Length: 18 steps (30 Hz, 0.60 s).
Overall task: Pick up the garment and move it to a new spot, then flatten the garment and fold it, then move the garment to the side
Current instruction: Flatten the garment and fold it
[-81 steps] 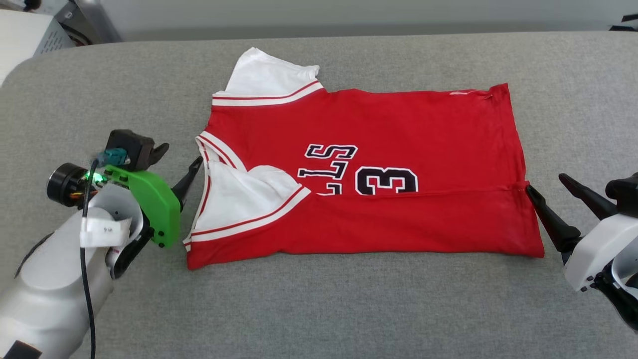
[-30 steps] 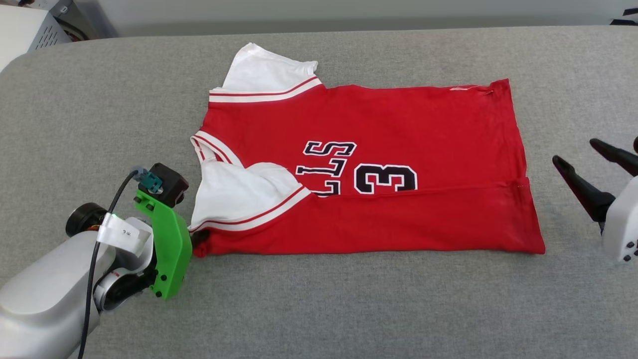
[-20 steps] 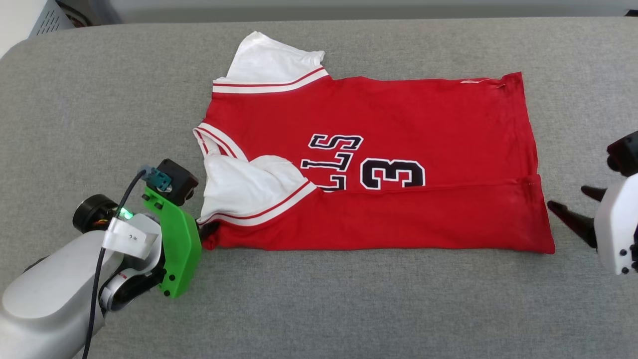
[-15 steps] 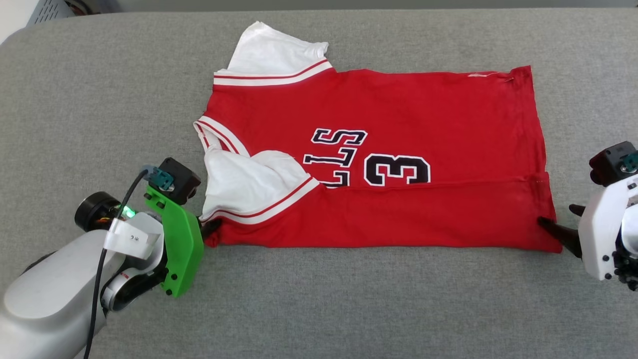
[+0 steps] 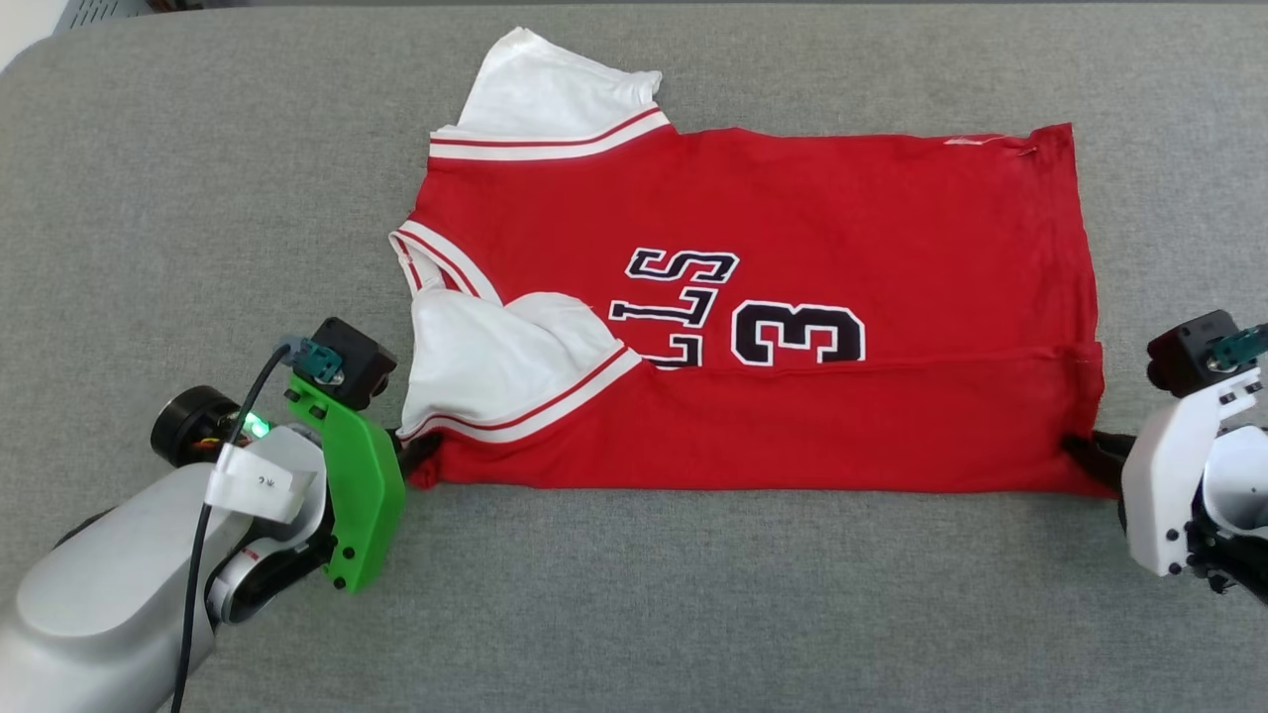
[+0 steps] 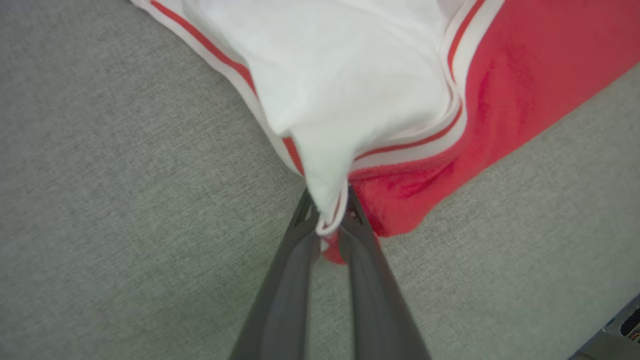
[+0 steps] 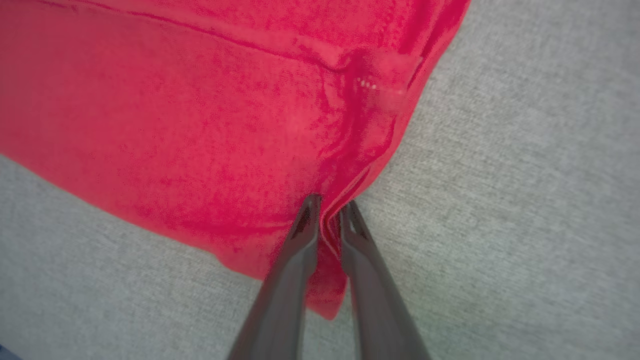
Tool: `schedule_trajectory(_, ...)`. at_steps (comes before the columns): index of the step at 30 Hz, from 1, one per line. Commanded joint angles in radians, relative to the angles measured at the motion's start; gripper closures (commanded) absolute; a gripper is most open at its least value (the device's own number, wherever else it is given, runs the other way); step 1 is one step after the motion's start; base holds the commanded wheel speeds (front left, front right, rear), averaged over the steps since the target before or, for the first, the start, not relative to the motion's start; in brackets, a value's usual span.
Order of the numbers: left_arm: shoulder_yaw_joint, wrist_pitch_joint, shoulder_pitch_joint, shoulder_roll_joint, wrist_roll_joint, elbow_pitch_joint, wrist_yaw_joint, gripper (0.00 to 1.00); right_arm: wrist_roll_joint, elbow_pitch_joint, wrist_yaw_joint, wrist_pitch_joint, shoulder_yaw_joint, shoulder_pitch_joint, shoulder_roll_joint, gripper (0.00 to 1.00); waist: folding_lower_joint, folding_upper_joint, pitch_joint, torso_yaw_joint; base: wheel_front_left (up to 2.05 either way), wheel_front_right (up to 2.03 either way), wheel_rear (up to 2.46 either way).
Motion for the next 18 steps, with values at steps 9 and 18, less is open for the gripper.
schedule_trajectory(9, 0.008, -0.022, 0.061, 0.042, -0.022, -0.028, 0.017, 1.0, 0.03, -0.075, 0.002, -0.126, 0.013, 0.036, -0.05, 1.0, 0.0, 0.0, -0.101, -0.009, 0.0, 0.0, 0.0)
schedule_trajectory(18, 0.011, -0.015, 0.146, 0.108, -0.073, -0.143, 0.065, 1.0, 0.041, -0.192, 0.002, -0.147, -0.052, 0.154, -0.106, 1.0, 0.0, 0.0, -0.16, -0.009, 0.0, 0.0, 0.0)
